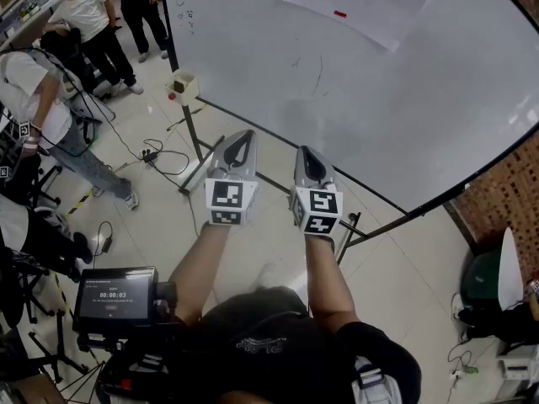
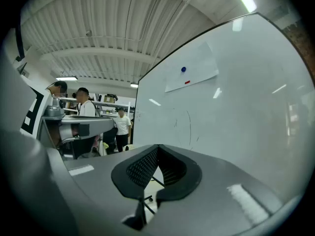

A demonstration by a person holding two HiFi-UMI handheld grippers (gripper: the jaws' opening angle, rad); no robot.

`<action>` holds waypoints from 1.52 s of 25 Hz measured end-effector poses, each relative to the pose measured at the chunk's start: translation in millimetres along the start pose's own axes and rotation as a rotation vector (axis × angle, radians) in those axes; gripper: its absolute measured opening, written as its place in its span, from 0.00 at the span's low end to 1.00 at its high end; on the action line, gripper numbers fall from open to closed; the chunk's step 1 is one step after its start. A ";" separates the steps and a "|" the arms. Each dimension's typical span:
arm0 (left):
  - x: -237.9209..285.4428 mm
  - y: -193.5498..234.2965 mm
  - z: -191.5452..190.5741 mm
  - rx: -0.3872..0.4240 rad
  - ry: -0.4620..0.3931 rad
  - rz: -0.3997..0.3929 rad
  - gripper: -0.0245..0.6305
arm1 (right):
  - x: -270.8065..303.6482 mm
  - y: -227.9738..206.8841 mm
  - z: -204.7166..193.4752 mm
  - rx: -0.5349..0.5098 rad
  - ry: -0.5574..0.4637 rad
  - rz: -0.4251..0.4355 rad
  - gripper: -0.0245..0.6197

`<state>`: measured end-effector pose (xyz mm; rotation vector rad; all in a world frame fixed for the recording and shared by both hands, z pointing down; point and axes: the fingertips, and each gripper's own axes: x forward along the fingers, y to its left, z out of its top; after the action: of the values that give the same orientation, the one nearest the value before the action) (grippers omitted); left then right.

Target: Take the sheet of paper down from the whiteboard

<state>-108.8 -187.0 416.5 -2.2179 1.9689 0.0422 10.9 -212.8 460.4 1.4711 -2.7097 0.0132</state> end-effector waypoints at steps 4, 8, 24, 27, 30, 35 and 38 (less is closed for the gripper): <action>6.5 -8.3 30.4 0.014 -0.028 -0.012 0.04 | -7.3 -10.0 27.7 0.003 -0.025 -0.008 0.06; 46.2 -14.2 30.6 0.042 -0.044 -0.034 0.04 | 19.0 -29.0 37.2 0.001 -0.061 0.003 0.06; 166.8 6.2 105.2 0.169 -0.172 -0.072 0.04 | 68.8 -103.7 92.9 -0.023 -0.197 -0.009 0.06; 186.3 3.6 120.3 0.227 -0.187 -0.102 0.04 | 70.7 -113.1 96.4 -0.011 -0.200 -0.035 0.06; 203.8 0.8 135.5 0.247 -0.220 -0.120 0.04 | 73.5 -123.0 104.6 0.008 -0.224 -0.054 0.06; 236.4 -2.6 167.4 0.247 -0.314 -0.174 0.04 | 84.0 -135.8 137.7 0.097 -0.359 -0.027 0.06; 264.1 0.3 175.1 0.220 -0.362 -0.232 0.04 | 102.9 -149.8 142.2 0.112 -0.398 -0.057 0.06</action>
<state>-59.5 -420.4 207.9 -2.1032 1.4499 0.1738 73.8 -385.7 321.1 1.7480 -3.0123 -0.1482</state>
